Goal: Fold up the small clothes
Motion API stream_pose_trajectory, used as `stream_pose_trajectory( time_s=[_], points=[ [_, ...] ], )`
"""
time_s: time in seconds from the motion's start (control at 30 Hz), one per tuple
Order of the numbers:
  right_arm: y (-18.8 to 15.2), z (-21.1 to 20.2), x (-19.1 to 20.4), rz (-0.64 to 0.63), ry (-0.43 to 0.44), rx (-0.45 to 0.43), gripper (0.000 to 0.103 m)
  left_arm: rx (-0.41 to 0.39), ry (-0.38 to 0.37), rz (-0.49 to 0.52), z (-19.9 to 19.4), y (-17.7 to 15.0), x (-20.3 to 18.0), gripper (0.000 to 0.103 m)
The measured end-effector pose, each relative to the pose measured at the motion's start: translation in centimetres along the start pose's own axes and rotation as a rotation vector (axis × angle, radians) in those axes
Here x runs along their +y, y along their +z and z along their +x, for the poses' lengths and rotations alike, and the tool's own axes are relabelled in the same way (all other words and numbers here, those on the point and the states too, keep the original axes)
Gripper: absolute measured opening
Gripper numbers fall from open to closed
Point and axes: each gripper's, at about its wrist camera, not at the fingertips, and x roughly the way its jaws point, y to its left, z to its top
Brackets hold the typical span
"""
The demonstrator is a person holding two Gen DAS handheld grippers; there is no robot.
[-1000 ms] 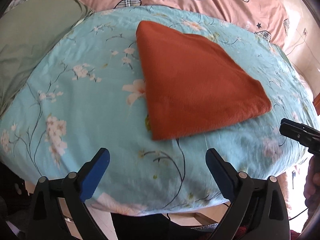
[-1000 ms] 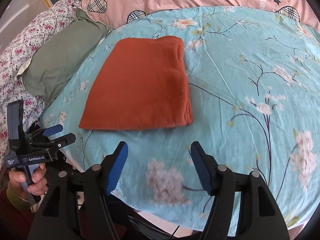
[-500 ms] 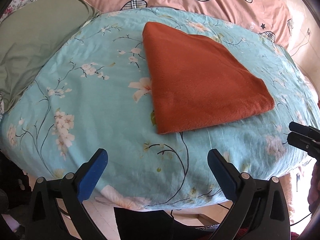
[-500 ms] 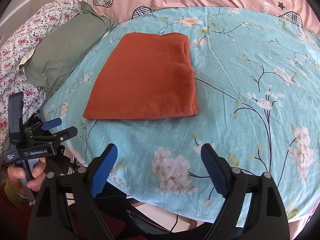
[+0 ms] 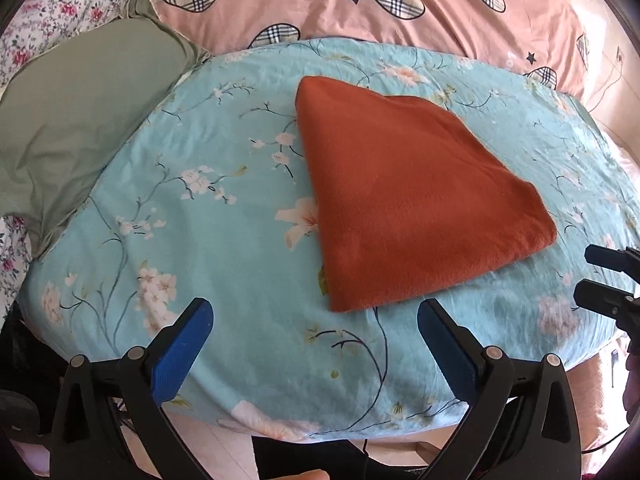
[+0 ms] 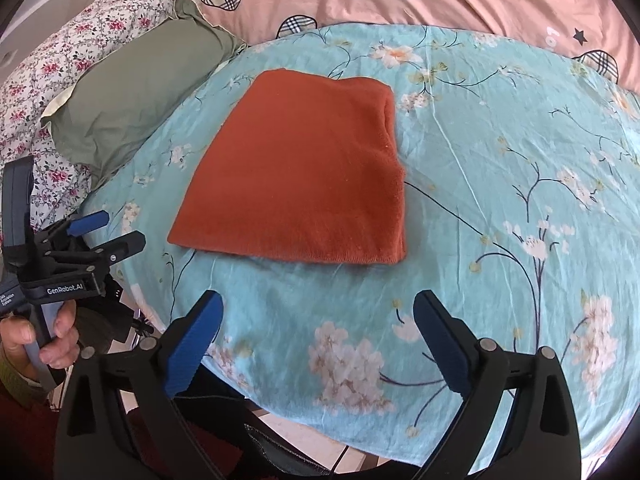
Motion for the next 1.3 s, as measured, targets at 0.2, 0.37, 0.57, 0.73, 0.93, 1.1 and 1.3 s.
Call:
stream_pose_trajectory(
  time_s=[0.2, 0.37, 0.57, 0.73, 0.93, 1.1, 1.3],
  points=[
    [0.2, 1.4, 0.2, 0.002, 0.009, 0.022, 0.096, 0.027, 0.013, 0.021, 1.4, -0.1, -0.6, 0.102],
    [0.8, 1.9, 0.4, -0.008, 0.016, 0.022, 0.096, 0.027, 0.043, 0.039, 2.1, 0.7, -0.6, 0.102],
    [2.3, 2.7, 0.5, -0.028, 0.016, 0.022, 0.096, 0.024, 0.045, 0.024, 2.9, 2.2, -0.4, 0.102],
    [3.6, 3.6, 0.2, -0.023, 0.016, 0.032, 0.096, 0.01, 0.041, 0.026, 3.1, 3.5, -0.4, 0.102],
    [5.1, 4.2, 0.1, -0.029, 0.026, 0.032, 0.097, 0.0, 0.037, 0.014, 3.3, 4.5, -0.7, 0.102],
    [6.1, 4.4, 0.1, -0.039, 0.026, 0.031, 0.097, -0.014, 0.034, 0.006, 3.1, 5.1, -0.8, 0.102],
    [7.0, 4.9, -0.2, -0.033, 0.037, 0.034, 0.097, -0.031, 0.034, 0.007, 3.0, 5.5, -1.1, 0.102]
  ],
)
